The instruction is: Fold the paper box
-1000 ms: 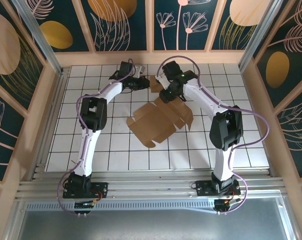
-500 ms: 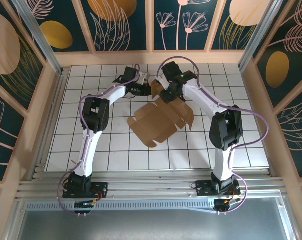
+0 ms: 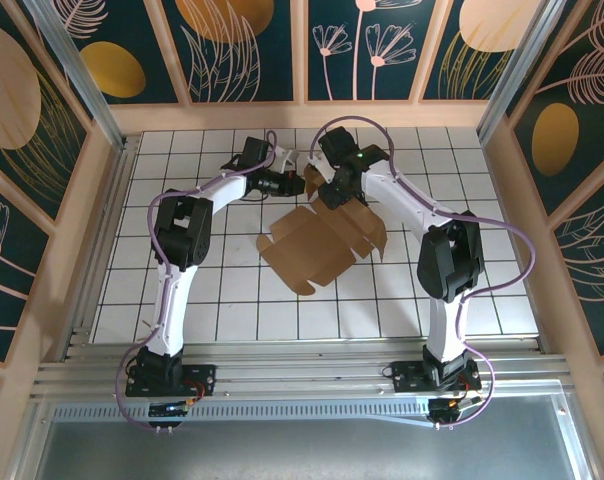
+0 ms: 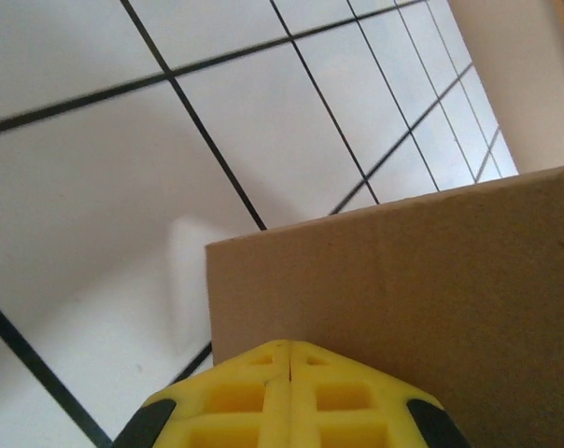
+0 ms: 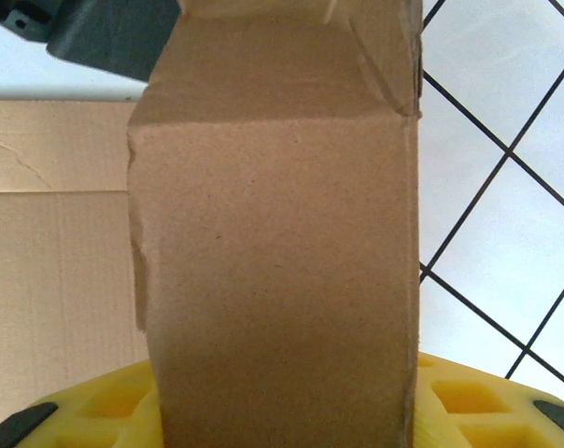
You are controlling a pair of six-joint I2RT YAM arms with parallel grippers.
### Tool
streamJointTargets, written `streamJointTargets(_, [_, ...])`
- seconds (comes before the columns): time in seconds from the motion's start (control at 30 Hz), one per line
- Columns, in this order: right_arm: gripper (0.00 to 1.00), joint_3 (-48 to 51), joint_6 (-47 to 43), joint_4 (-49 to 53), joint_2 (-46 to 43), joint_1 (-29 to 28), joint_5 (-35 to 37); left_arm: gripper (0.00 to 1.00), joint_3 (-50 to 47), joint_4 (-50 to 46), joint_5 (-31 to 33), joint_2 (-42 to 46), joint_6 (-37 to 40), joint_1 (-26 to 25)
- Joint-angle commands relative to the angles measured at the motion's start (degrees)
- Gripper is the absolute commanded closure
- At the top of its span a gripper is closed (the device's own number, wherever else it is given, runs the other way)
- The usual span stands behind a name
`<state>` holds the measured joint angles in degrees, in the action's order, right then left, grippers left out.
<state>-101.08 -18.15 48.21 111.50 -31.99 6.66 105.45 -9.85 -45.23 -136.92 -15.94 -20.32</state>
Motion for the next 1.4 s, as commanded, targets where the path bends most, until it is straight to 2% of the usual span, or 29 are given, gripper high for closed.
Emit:
streamJointTargets(0.0, [0.54,0.8,-1.4,-1.0,-0.2,-0.8,0.5,1.00,6.4,1.4,8.1,-0.8,-1.5,0.1])
streamJointTargets(0.07, [0.54,1.0,-1.3,-1.0,-0.2,-0.8,0.7,1.00,11.7,0.9,10.7,-3.0,-3.2,0.2])
streamJointTargets(0.2, [0.54,1.1,-1.3,-1.0,-0.2,-1.0,0.7,1.00,24.4,-0.2,9.6,-10.1,-9.4,0.3])
streamJointTargets(0.27, [0.54,1.0,-1.4,-1.1,-0.2,-1.0,0.7,1.00,27.8,1.1,9.3,-13.0,-12.0,0.3])
streamJointTargets(0.33, [0.54,0.9,-1.5,-1.2,-0.1,-0.9,0.5,0.99,27.8,5.5,5.7,-14.3,-14.1,0.2])
streamJointTargets(0.47, [0.54,0.5,-1.4,-1.0,0.2,-1.0,0.1,0.98,28.0,14.1,-5.4,-17.3,-16.6,-0.2])
streamJointTargets(0.6, [0.54,0.6,-1.3,-0.9,0.4,-1.1,0.1,0.99,30.6,9.2,-12.2,-19.2,-8.0,-1.1])
streamJointTargets(0.67, [0.54,0.9,-1.3,-1.2,0.2,-1.1,0.4,1.00,29.1,6.5,-13.1,-17.8,-4.0,-1.3])
streamJointTargets(0.87, [0.54,1.1,-1.3,-1.4,0.2,-1.1,1.3,1.00,19.5,4.9,-11.5,-10.9,1.6,-1.3])
streamJointTargets(1.13, [0.54,1.7,-1.4,-1.3,0.1,-1.3,1.0,1.00,10.3,5.0,-11.5,-5.2,2.7,-1.3])
streamJointTargets(1.37, [0.54,3.0,-1.5,-2.2,0.5,-2.0,4.1,1.00,-0.5,8.5,-10.9,1.7,2.4,-1.5])
